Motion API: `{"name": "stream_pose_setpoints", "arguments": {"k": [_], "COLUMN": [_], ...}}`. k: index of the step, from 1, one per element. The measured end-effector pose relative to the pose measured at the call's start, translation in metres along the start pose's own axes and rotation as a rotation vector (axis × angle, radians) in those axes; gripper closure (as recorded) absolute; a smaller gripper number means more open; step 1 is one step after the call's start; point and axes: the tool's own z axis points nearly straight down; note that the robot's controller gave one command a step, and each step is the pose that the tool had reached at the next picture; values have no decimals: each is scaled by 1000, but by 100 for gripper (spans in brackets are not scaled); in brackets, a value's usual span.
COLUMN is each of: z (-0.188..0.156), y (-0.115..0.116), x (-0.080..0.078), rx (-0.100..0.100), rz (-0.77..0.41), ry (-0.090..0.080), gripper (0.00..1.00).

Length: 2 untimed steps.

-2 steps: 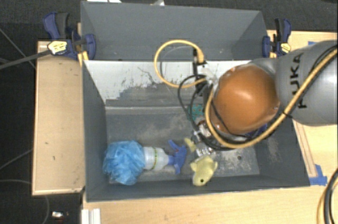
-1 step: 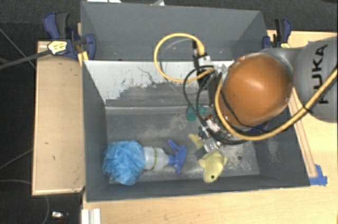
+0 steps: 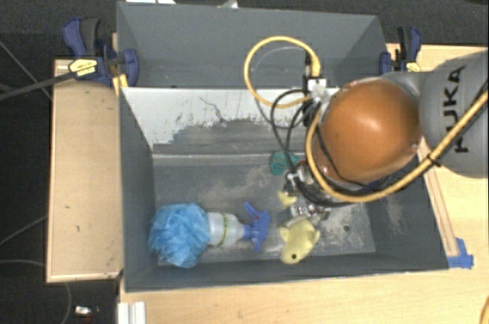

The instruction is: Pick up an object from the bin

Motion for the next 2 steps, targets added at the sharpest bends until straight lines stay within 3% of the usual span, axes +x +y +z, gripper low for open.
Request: {"name": "stream_pose_setpoints", "arguments": {"k": [1, 2], "z": [0, -1], "y": [-7, -6], "x": [-31, -29], "rx": [2, 3], "rz": [-364, -500], "ry": [0, -3], "gripper": [100, 100]}}
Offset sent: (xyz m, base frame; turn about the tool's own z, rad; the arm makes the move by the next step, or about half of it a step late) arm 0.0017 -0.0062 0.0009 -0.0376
